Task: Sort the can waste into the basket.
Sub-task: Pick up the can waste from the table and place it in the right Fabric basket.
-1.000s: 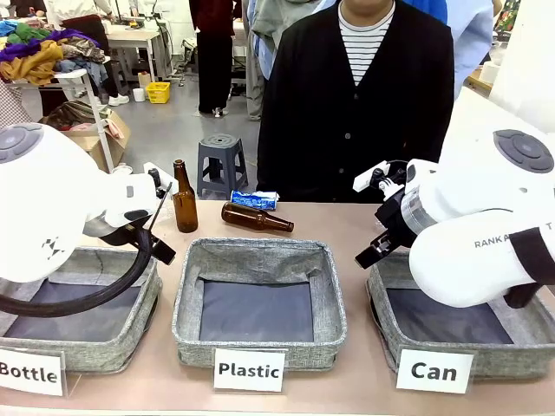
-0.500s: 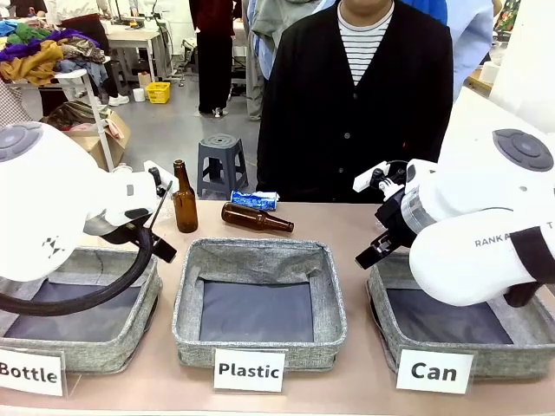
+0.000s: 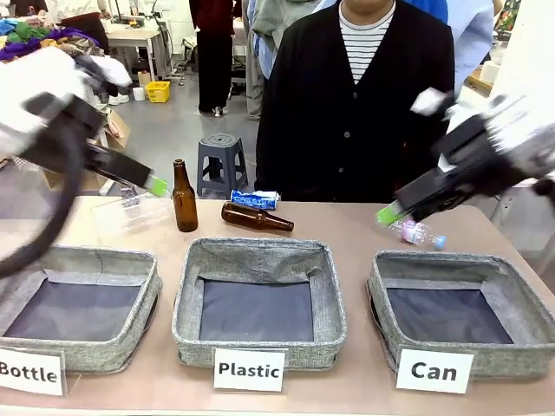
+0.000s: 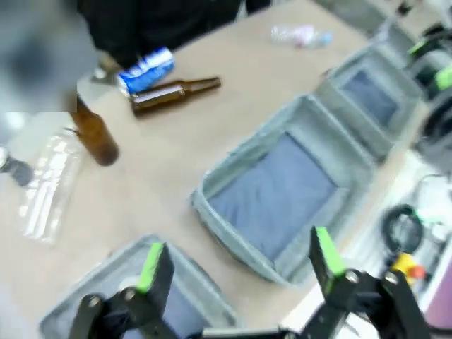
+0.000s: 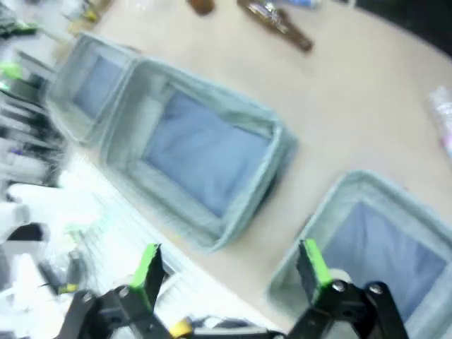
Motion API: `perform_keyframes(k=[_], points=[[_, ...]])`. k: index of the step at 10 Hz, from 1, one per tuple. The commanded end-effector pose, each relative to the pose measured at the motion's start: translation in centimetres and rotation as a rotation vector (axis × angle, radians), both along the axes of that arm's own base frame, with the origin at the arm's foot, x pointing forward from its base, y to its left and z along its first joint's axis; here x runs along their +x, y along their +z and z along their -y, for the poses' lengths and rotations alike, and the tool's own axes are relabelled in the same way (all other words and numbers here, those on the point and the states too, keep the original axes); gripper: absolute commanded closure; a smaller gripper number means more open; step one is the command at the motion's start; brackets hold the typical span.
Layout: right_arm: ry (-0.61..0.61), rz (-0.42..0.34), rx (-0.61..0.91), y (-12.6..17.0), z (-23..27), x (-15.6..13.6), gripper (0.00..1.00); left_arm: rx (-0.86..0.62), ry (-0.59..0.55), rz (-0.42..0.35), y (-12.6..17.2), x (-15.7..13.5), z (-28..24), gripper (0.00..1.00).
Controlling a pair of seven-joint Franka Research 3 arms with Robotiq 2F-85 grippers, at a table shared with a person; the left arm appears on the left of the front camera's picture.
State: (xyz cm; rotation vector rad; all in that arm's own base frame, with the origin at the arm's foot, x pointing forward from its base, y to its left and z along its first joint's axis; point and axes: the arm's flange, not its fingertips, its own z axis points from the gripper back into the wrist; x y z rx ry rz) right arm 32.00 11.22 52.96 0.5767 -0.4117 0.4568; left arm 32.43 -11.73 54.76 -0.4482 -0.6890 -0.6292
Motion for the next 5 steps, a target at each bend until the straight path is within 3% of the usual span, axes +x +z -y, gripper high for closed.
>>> perform_keyframes(k=[1, 3, 5], points=[[-0.152, -0.021, 0.193, 0.5, 9.7, -2.0, 0.0, -0.097, -0.004, -0.056, -3.9, -5.4, -9.2, 0.0], [-0.316, -0.008, 0.455, -1.8, 18.5, -4.6, 0.0, -0.317, 0.062, -0.086, -5.8, -6.5, -17.2, 0.0], [-0.498, 0.001, 0.678, -6.2, 26.3, -6.4, 0.0, -0.568, 0.224, -0.094, -9.9, -7.7, -25.1, 0.0]])
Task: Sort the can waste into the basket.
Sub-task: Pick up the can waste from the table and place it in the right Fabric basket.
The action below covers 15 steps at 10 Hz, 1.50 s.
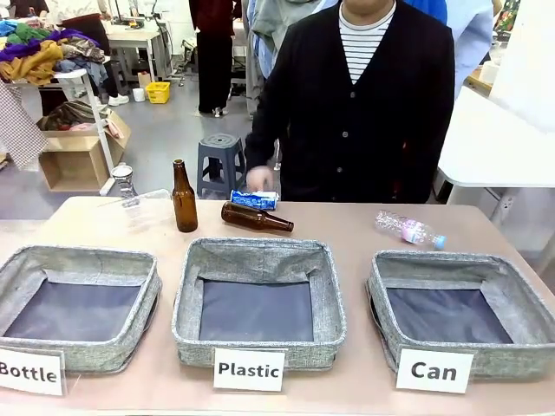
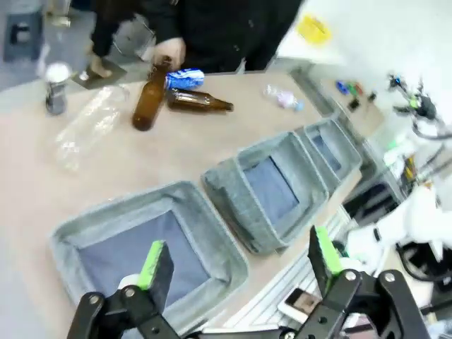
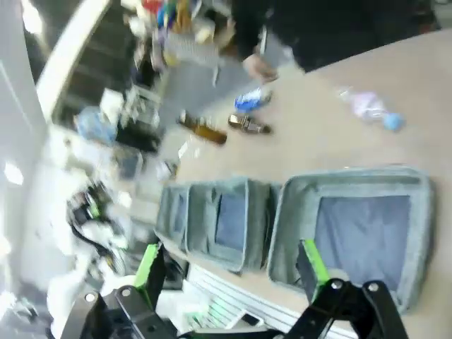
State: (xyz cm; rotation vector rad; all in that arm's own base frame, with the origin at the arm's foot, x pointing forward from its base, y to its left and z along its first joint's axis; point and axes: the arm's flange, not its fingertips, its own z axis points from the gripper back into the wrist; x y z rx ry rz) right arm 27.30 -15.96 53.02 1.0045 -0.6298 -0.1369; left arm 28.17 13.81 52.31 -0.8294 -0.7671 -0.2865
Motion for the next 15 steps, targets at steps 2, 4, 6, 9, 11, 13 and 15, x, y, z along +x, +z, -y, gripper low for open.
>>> perform_keyframes(k=[2, 4, 6, 9, 11, 13, 15], points=[[-0.127, 0.012, 0.204, -9.7, 2.7, -2.3, 0.0, -0.288, 0.153, 0.021, -10.9, -4.9, -3.9, 0.0], [-0.159, 0.019, 0.2, -10.9, 3.0, -2.2, 0.0, -0.341, 0.232, 0.032, -11.5, -5.4, -4.5, 0.0], [-0.185, -0.019, 0.218, -9.1, 8.4, -1.1, 0.0, -0.341, 0.237, -0.006, -9.3, -3.8, -11.6, 0.0], [-0.185, -0.019, 0.218, -9.1, 8.4, -1.1, 0.0, -0.341, 0.237, -0.006, -9.3, -3.8, -11.6, 0.0], [-0.185, -0.019, 0.218, -9.1, 8.4, -1.1, 0.0, -0.35, 0.244, -0.025, -9.5, -3.7, -11.4, 0.0], [-0.185, -0.019, 0.218, -9.1, 8.4, -1.1, 0.0, -0.186, 0.122, 0.039, -5.2, 2.1, -8.0, 0.0], [-0.185, -0.019, 0.218, -9.1, 8.4, -1.1, 0.0, -0.132, 0.016, 0.058, -2.0, 9.5, -5.9, 0.0]])
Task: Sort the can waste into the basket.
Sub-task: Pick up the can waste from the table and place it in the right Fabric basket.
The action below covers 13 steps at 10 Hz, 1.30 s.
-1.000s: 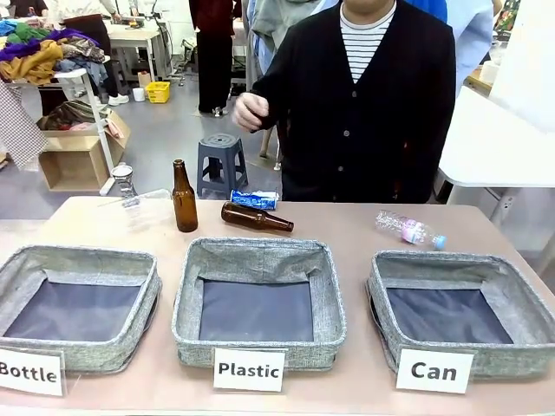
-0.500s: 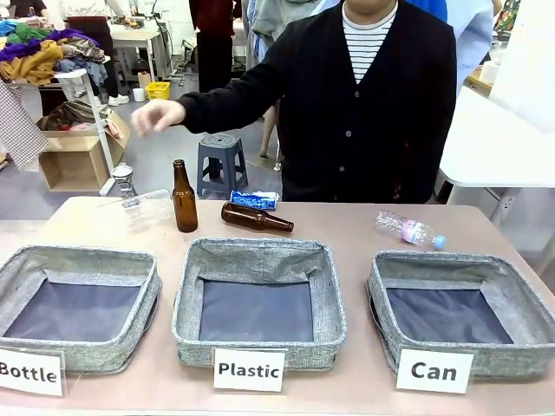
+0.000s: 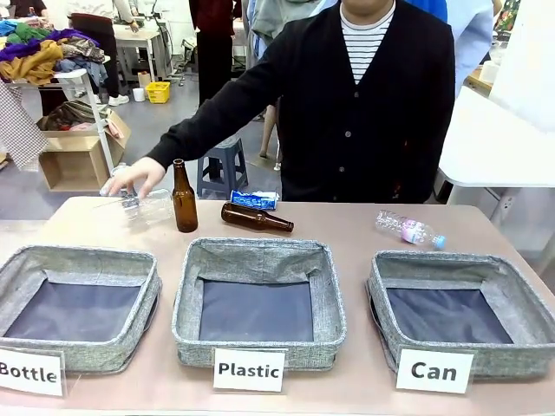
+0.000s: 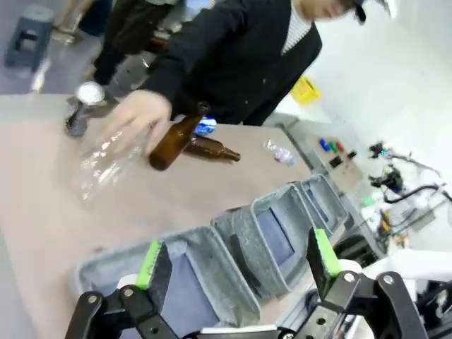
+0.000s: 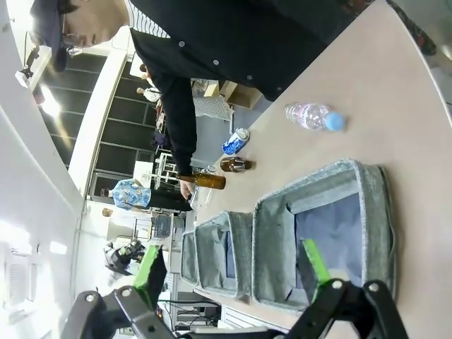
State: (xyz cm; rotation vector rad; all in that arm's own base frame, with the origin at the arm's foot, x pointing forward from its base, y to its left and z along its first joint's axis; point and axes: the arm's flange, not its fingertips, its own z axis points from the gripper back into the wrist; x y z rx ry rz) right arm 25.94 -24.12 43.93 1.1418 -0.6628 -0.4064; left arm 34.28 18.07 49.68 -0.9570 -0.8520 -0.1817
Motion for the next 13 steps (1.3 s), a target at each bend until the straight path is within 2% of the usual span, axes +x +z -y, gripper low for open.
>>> perform_keyframes(k=[1, 3, 5, 6, 7, 8, 9, 10, 12, 13], points=[[-0.001, 0.042, -0.001, 0.0, 0.3, 0.3, 0.0, 0.08, -0.054, -0.002, 1.0, 7.3, -0.5, 0.0], [-0.001, 0.042, -0.001, 0.0, 0.3, 0.3, 0.0, 0.158, -0.069, -0.099, 0.4, 12.6, 1.7, 0.0], [-0.001, 0.042, -0.001, 0.0, 0.3, 0.3, 0.0, 0.215, -0.1, -0.132, 0.6, 13.7, 2.2, 0.0], [-0.001, 0.042, -0.001, 0.0, 0.3, 0.3, 0.0, 0.233, -0.182, -0.106, 1.5, 11.4, 1.0, 0.0], [-0.001, 0.042, -0.001, 0.0, 0.3, 0.3, 0.0, 0.184, -0.262, -0.045, 2.9, 7.4, -1.8, 0.0], [-0.001, 0.042, -0.001, 0.0, 0.3, 0.3, 0.0, 0.131, -0.259, 0.01, 4.1, 2.8, -5.5, 0.0], [-0.001, 0.042, -0.001, 0.0, 0.3, 0.3, 0.0, 0.067, -0.184, 0.05, 4.3, -1.6, -9.8, 0.0], [-0.001, 0.042, -0.001, 0.0, 0.3, 0.3, 0.0, 0.008, -0.164, 0.095, 3.7, -4.9, -12.8, 0.0], [-0.001, 0.042, -0.001, 0.0, 0.3, 0.3, 0.0, -0.056, -0.038, 0.151, 1.2, -10.5, -16.6, 0.0], [-0.001, 0.042, -0.001, 0.0, 0.3, 0.3, 0.0, -0.093, -0.019, 0.2, 0.1, -12.6, -18.0, 0.0]])
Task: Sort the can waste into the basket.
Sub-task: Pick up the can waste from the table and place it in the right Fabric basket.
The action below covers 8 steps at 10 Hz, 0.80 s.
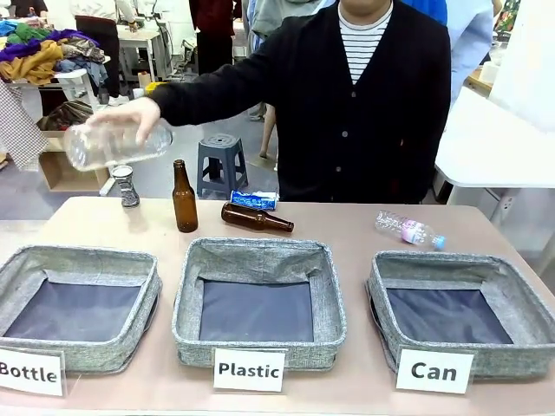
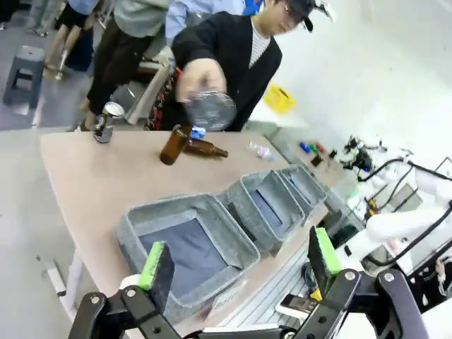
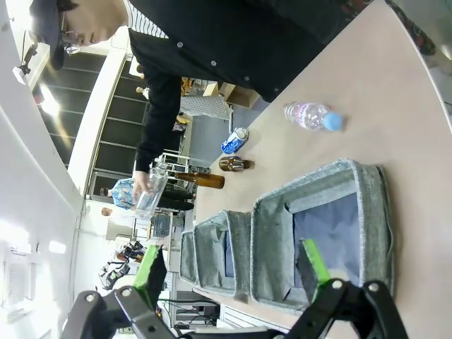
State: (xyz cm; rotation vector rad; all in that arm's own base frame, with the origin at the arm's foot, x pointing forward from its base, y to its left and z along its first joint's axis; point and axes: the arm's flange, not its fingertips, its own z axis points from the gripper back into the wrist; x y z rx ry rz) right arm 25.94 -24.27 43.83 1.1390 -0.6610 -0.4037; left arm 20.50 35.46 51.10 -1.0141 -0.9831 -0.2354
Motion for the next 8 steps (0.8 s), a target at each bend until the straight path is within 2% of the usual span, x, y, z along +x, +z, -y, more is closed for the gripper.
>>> perform_keyframes(k=[1, 3, 4, 5, 8], points=[[-0.004, 0.043, 0.003, 0.1, 0.1, 0.3, 0.0, -0.069, -0.006, 0.093, -2.5, -0.4, -1.4, 0.0], [-0.004, 0.043, 0.003, 0.1, 0.1, 0.3, 0.0, -0.087, -0.008, 0.096, -3.7, -0.9, -1.2, 0.0], [-0.004, 0.043, 0.003, 0.1, 0.1, 0.3, 0.0, -0.076, -0.029, 0.108, -3.1, -0.6, -0.4, 0.0], [-0.004, 0.043, 0.003, 0.1, 0.1, 0.3, 0.0, -0.041, -0.07, 0.119, -1.8, 0.5, 1.4, 0.0], [-0.004, 0.043, 0.003, 0.1, 0.1, 0.3, 0.0, 0.136, -0.285, 0.064, 1.9, 7.2, 10.1, 0.0]])
